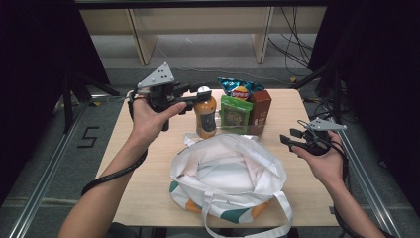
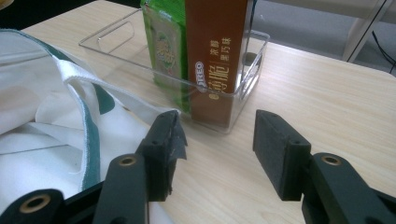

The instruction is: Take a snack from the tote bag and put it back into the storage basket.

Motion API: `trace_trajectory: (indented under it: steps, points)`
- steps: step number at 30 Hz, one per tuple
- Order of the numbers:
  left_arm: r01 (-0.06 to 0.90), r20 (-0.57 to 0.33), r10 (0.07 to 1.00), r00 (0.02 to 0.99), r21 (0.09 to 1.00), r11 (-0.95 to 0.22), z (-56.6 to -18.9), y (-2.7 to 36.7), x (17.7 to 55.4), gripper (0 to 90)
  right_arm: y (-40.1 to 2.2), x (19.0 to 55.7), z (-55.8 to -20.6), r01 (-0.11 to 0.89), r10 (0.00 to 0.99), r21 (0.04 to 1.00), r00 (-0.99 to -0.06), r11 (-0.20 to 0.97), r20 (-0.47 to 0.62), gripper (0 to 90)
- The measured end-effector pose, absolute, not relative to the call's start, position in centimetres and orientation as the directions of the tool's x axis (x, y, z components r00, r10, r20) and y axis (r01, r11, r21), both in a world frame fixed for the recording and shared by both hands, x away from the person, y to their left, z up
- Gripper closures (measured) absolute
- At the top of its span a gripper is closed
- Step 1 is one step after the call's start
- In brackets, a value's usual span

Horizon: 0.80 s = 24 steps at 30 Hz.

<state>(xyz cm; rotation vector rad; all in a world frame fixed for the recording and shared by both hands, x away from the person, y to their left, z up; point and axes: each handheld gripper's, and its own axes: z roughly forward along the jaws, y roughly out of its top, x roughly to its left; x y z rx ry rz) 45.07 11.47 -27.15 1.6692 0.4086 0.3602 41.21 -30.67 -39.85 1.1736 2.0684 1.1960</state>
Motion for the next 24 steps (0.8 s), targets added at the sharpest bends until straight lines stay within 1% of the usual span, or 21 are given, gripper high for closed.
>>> trace_trajectory:
  steps: [4,6,11,13,14,15,17,19,24]
  points:
    - [0.054,0.008,0.469,0.883,0.991,-0.119,-27.1,11.5,45.3,60.7,-30.8,41.2,-39.8,0.435,0.849,0.859,-0.529,0.268,0.003,51.2]
    - [0.052,0.010,0.472,0.881,0.992,-0.119,-27.1,11.5,45.5,60.7,-30.6,41.1,-39.8,0.459,0.855,0.855,-0.517,0.240,0.037,51.2]
    - [0.052,0.009,0.473,0.881,0.992,-0.117,-27.2,11.6,46.1,60.7,-30.6,41.1,-39.9,0.454,0.851,0.858,-0.523,0.242,0.037,51.2]
    - [0.051,0.010,0.475,0.880,0.992,-0.117,-27.3,11.6,46.2,60.7,-30.5,40.9,-39.9,0.471,0.857,0.851,-0.513,0.234,0.048,51.2]
    - [0.051,0.011,0.475,0.880,0.992,-0.118,-27.4,11.6,46.3,60.7,-30.6,41.0,-40.0,0.455,0.857,0.858,-0.515,0.240,0.033,51.2]
    - [0.052,0.009,0.475,0.880,0.992,-0.114,-27.4,11.5,46.4,60.7,-30.5,40.9,-40.0,0.465,0.858,0.854,-0.512,0.231,0.046,51.2]
    - [0.051,0.010,0.473,0.881,0.992,-0.115,-27.5,11.6,46.6,60.7,-30.7,40.9,-40.1,0.457,0.852,0.853,-0.522,0.252,0.028,51.3]
    - [0.051,0.010,0.473,0.881,0.992,-0.116,-27.5,11.5,46.8,60.7,-30.6,40.7,-40.0,0.480,0.861,0.846,-0.506,0.230,0.053,51.3]
    - [0.050,0.014,0.473,0.881,0.991,-0.121,-27.6,11.4,47.2,60.7,-30.7,40.6,-40.4,0.475,0.860,0.847,-0.508,0.239,0.043,51.3]
